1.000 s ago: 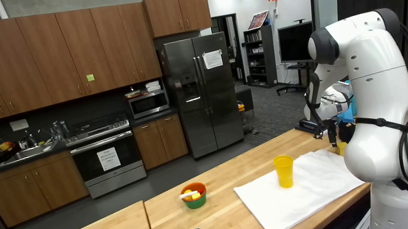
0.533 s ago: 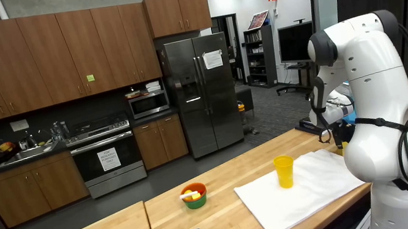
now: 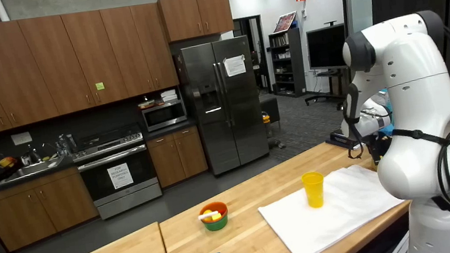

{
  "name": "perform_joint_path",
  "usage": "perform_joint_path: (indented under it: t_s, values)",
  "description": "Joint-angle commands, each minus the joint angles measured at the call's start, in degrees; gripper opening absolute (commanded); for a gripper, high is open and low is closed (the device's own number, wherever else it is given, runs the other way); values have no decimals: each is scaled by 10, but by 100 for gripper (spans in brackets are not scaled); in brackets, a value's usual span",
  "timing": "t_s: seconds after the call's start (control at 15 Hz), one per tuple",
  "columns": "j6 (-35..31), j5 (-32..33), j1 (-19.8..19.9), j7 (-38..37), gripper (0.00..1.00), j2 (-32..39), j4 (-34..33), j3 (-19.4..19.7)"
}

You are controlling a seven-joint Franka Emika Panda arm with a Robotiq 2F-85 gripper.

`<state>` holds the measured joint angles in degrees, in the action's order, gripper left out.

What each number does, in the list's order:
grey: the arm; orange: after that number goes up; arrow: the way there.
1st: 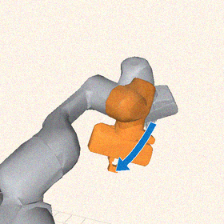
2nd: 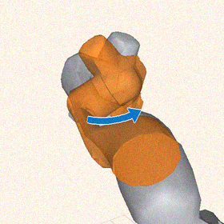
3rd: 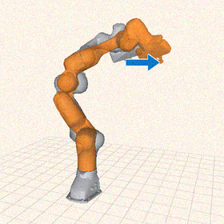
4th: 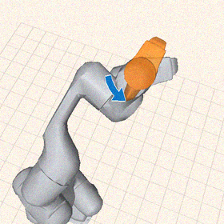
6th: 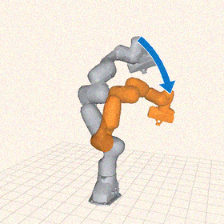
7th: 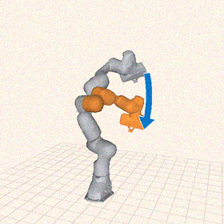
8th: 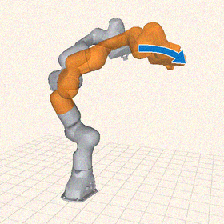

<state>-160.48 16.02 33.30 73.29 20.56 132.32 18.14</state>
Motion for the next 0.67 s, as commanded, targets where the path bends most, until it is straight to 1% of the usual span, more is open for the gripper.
perform_joint_path:
  t_s: [0.0, 0.27, 0.6]
  values:
    - [26, -25, 36, 91, 100, -17, 6, -23]
    - [46, -35, 43, 141, 100, -15, -1, -18]
    - [55, -29, 35, 147, 100, -9, -6, -7]
